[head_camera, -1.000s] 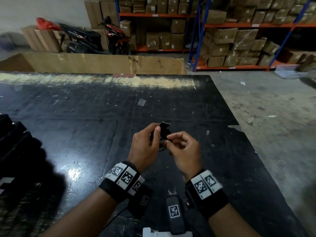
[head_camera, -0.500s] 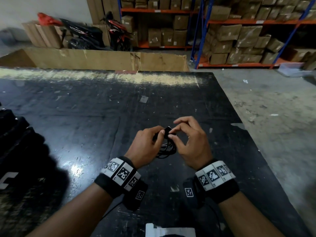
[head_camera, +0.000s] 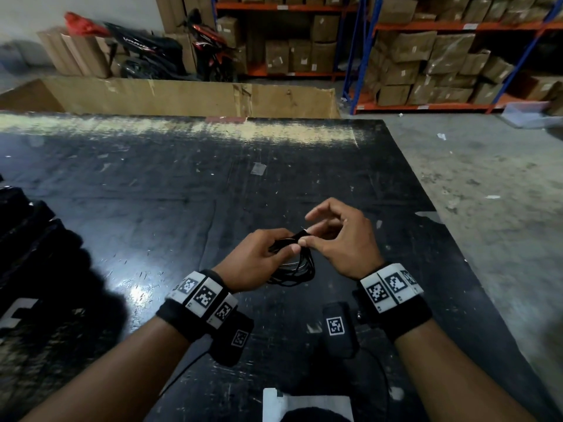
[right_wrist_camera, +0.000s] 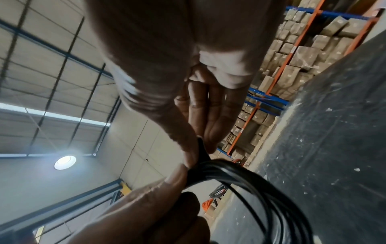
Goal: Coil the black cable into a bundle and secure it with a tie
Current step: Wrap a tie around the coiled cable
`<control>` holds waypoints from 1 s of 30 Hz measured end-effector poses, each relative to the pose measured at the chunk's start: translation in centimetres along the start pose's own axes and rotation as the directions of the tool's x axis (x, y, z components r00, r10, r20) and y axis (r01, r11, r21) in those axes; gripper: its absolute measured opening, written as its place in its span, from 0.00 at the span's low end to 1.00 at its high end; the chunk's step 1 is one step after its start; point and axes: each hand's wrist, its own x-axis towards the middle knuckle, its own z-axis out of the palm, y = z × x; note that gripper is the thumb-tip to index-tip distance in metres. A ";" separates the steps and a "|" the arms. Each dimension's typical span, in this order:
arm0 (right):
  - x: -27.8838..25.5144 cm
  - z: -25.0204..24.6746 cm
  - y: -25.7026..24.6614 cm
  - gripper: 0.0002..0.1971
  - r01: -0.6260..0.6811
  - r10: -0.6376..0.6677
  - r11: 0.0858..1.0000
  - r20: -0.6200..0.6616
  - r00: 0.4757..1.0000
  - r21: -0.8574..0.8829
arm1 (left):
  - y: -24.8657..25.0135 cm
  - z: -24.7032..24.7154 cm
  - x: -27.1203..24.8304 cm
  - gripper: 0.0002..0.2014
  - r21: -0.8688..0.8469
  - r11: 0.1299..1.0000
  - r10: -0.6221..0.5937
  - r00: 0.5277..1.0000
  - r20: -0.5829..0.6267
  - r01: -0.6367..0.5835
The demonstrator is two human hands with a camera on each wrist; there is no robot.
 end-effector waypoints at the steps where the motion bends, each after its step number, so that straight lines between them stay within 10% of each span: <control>1: 0.1 -0.1 0.0 0.18 0.002 -0.002 0.998 0.005 1.000 0.060 | -0.1 0.2 0.0 0.07 -0.121 0.993 -0.010 0.999 -0.032 0.006; 7: -0.7 0.7 1.7 0.41 -0.254 0.197 0.911 0.197 0.960 0.326 | -0.3 1.5 0.2 0.18 -0.718 0.696 -0.198 0.957 -0.211 -0.014; 13: -2.5 3.0 2.8 0.09 -0.382 0.318 0.737 0.212 0.924 0.557 | 0.5 2.3 0.5 0.16 -0.877 0.474 -0.256 0.942 -0.218 -0.074; 18: -2.1 2.6 2.2 0.04 -0.395 0.468 0.510 0.139 0.873 0.764 | 0.3 3.0 0.4 0.15 -0.925 0.364 -0.317 0.919 -0.233 -0.109; 21: -1.8 2.8 1.8 0.04 -0.335 0.470 0.539 0.054 0.881 0.773 | 0.0 3.2 -0.1 0.10 -0.944 0.312 -0.320 0.923 -0.213 -0.110; 25: -1.0 1.5 1.9 0.05 -0.210 0.253 0.899 -0.065 0.965 0.384 | -1.4 2.7 -1.3 0.11 -0.917 0.397 -0.278 0.946 -0.168 -0.046; 30: 0.4 -0.8 0.9 0.07 -0.100 0.119 0.989 0.193 0.974 -0.105 | -1.5 0.2 -1.7 0.33 -0.592 0.794 -0.225 0.971 -0.081 0.135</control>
